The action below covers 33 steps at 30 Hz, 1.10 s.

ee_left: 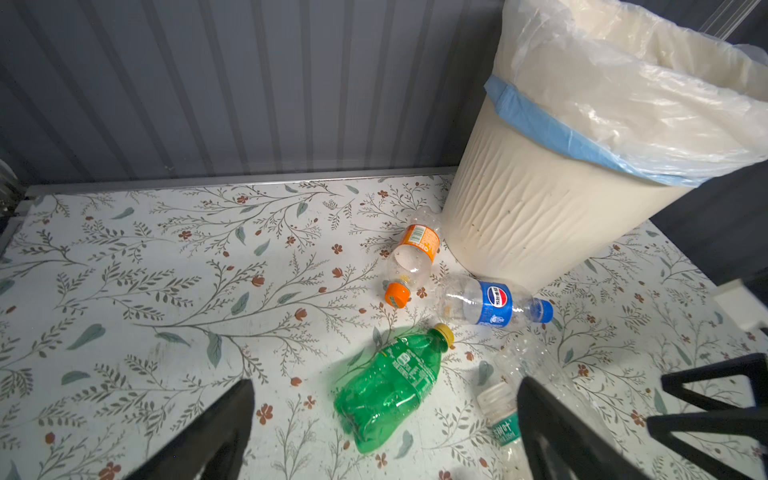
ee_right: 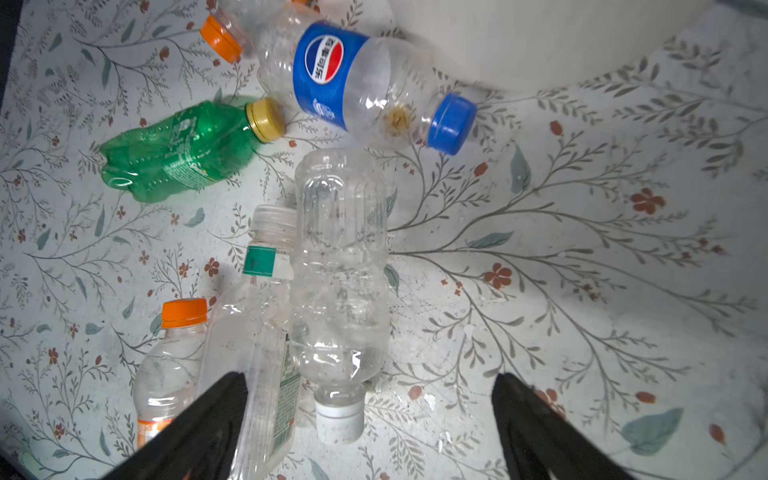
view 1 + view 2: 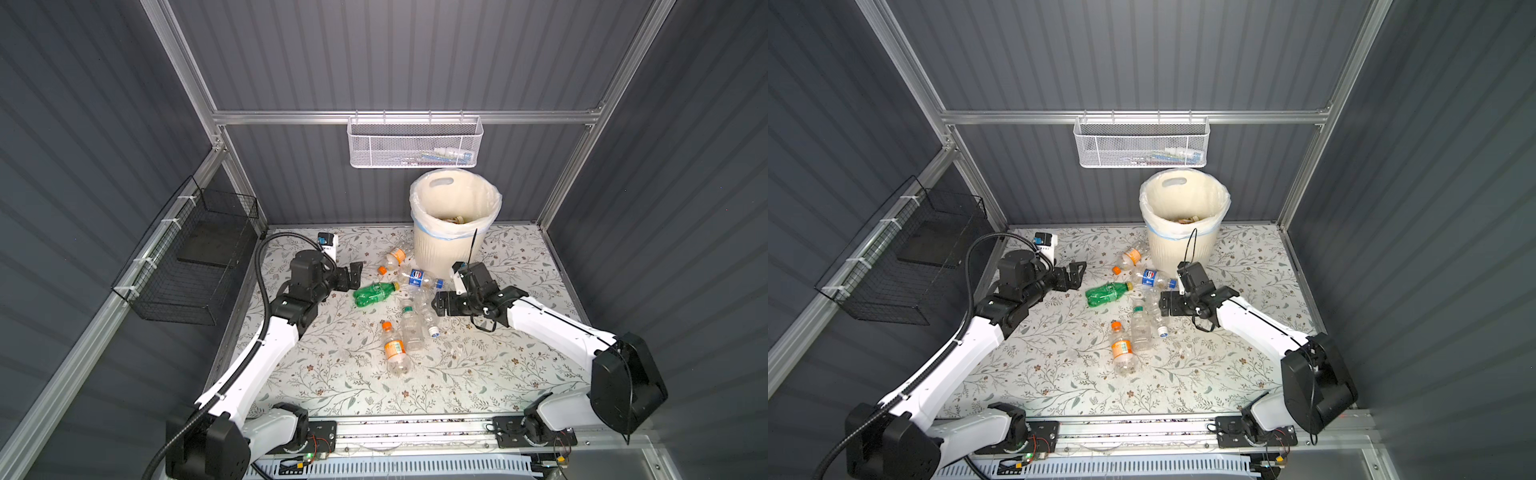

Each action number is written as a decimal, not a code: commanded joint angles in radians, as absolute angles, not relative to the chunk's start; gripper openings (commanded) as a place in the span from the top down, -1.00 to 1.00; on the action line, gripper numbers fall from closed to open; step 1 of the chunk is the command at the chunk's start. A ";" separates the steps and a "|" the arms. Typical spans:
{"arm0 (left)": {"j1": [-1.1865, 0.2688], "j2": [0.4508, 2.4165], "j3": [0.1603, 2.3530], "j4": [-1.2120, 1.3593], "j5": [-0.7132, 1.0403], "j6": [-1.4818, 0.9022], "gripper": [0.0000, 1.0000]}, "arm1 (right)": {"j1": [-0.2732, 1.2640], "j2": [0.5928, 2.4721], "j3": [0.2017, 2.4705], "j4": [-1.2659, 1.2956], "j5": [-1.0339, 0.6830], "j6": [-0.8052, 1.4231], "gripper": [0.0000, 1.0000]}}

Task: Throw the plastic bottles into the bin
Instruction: 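Lower the left gripper onto the orange-cap clear bottle while the right gripper advances, then grasp the orange-cap clear bottle with the left gripper and lift it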

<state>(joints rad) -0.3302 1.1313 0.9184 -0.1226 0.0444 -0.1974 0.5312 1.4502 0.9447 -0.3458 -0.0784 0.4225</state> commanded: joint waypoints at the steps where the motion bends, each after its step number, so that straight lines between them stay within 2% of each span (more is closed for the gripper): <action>1: -0.338 1.094 0.862 -0.180 0.128 -0.341 -0.86 | 0.535 1.466 0.953 -0.329 -0.066 0.445 -0.88; 8: -0.561 1.101 0.738 -0.196 0.028 -0.604 -0.74 | 0.535 1.467 0.950 -0.290 -0.049 0.479 -0.88; 14: -0.648 1.207 0.692 -0.217 0.017 -0.781 -0.69 | 0.525 1.440 0.920 -0.259 -0.033 0.496 -0.88; 21: -0.732 1.390 0.740 -0.245 0.040 -0.793 -0.67 | 0.490 1.423 0.888 -0.227 -0.049 0.508 -0.88; 30: -0.759 1.468 0.749 -0.237 0.062 -0.799 -0.60 | 0.456 1.425 0.853 -0.190 -0.073 0.521 -0.88; 33: -0.759 1.487 0.741 -0.227 0.061 -0.798 -0.51 | 0.447 1.434 0.851 -0.183 -0.080 0.525 -0.87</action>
<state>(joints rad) -0.7540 1.4639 0.7212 -0.2199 0.0521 -0.7906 0.4553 1.4296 0.8604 -0.2058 -0.0654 0.5148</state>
